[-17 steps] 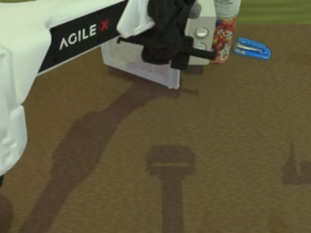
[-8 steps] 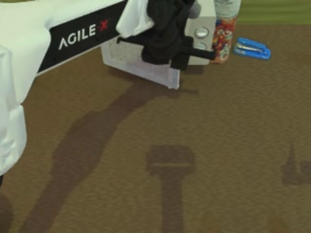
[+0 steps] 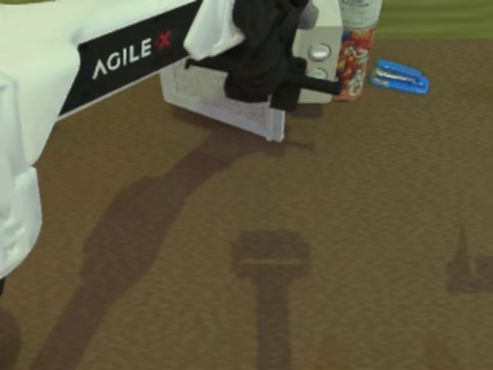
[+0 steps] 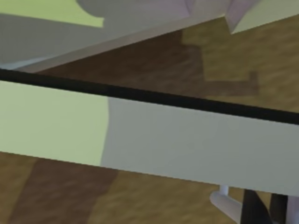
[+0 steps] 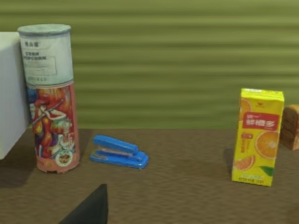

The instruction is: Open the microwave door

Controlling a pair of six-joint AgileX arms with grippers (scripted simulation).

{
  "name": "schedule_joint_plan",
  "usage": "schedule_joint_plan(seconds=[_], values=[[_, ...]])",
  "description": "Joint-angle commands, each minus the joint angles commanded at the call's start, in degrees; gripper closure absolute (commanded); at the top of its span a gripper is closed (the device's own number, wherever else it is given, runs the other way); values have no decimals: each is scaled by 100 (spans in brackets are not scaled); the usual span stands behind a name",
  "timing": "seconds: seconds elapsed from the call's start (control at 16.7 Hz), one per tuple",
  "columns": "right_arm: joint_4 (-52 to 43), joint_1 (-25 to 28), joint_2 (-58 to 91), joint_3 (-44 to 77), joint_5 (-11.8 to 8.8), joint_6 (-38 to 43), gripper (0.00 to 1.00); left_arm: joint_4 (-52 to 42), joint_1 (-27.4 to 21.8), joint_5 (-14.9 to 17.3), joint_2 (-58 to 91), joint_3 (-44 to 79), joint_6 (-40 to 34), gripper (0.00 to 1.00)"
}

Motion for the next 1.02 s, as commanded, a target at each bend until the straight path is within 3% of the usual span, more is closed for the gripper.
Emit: schedule_joint_plan(seconds=[0.3, 0.72, 1.02], values=[[0, 0, 0, 0, 0, 0, 0, 12, -39, 41, 11, -36, -6, 100], [0, 0, 0, 0, 0, 0, 0, 388, 130, 367, -536, -842, 657, 100], [0, 0, 0, 0, 0, 0, 0, 402, 137, 380, -557, -875, 683, 100]])
